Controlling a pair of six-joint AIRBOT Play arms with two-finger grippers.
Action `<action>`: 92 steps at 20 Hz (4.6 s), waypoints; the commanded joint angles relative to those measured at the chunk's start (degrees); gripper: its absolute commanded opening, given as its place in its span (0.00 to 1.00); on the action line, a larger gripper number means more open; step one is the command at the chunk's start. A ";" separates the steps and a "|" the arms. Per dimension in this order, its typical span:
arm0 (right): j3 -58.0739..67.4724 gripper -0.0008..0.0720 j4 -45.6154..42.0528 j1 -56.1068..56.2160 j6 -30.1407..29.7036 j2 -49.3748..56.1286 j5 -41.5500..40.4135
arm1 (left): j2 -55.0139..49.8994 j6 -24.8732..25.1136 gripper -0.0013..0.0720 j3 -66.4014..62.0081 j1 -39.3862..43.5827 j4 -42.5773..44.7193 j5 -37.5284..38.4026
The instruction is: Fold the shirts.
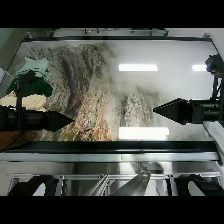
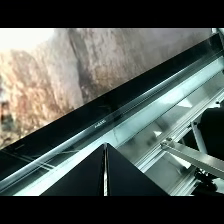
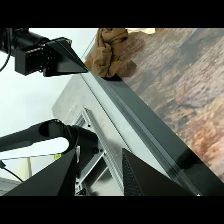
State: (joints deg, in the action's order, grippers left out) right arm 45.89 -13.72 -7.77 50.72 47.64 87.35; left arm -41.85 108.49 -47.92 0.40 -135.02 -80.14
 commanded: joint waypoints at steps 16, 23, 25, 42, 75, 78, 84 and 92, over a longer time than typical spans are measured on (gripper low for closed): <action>-0.02 0.45 0.02 0.07 -0.11 0.00 -0.04 | -20.48 -2.45 0.99 -26.62 -18.10 18.18 5.20; -0.02 0.45 8.66 0.07 -0.13 0.02 -8.04 | -52.02 -1.44 0.99 -52.04 -20.55 33.51 20.50; -0.02 0.45 13.84 0.04 -0.13 0.13 -8.13 | -60.61 -1.42 0.99 -58.01 -19.28 33.53 25.64; -0.02 0.45 18.05 0.07 -0.13 5.97 -12.81 | -85.90 -2.32 0.41 -67.41 -10.93 58.90 46.07; -0.02 0.64 -15.56 0.09 5.75 25.83 -16.46 | -61.02 2.23 0.99 -44.26 7.30 -1.01 -15.52; -0.02 0.64 -11.08 0.44 4.00 32.96 -16.68 | -55.95 2.16 0.99 -30.58 -0.48 -1.73 -4.28; 0.33 0.63 -4.20 8.70 2.43 42.88 -26.99 | -59.10 3.93 0.97 -23.50 -3.54 -4.17 5.53; 7.34 0.56 7.13 16.87 1.09 49.81 -34.88 | -72.81 3.04 0.96 -40.96 4.74 -6.01 8.07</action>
State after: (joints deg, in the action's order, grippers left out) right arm 50.76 -10.90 6.81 52.14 94.94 54.89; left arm -110.26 112.25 -82.81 2.35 -140.99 -73.67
